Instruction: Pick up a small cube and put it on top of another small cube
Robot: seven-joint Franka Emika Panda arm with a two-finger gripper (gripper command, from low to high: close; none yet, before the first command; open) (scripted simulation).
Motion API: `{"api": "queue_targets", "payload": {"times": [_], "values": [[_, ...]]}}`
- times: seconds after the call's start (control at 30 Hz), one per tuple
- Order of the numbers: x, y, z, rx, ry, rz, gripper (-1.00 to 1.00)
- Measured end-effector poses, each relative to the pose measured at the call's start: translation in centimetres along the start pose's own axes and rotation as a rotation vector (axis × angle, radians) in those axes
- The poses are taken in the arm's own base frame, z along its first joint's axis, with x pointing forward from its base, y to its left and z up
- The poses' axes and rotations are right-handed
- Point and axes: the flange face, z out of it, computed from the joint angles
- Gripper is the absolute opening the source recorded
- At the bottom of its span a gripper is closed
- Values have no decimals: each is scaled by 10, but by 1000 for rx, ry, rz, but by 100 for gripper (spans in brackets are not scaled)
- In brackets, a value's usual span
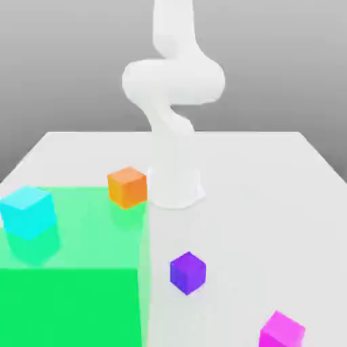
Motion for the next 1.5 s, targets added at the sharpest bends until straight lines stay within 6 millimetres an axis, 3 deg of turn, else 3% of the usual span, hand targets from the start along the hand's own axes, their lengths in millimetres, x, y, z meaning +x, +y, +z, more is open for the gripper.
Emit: {"api": "queue_targets", "payload": {"times": [0.17, 0.37, 0.53, 0.67, 0.77, 1.0, 1.03, 1.27, 1.5], "values": [[-37, 21, 103, -102, -87, 209, 0], [-95, 70, 202, -246, -155, 465, 0], [-157, 137, 270, -420, -176, 656, 0], [-202, 200, 306, -588, -192, 690, 0], [-225, 238, 325, -692, -215, 729, 0], [-254, 273, 368, -717, -224, 740, 0], [-258, 277, 373, -717, -224, 739, -100], [-258, 278, 374, -716, -223, 739, -100], [-236, 250, 335, -716, -221, 738, -100]]}}
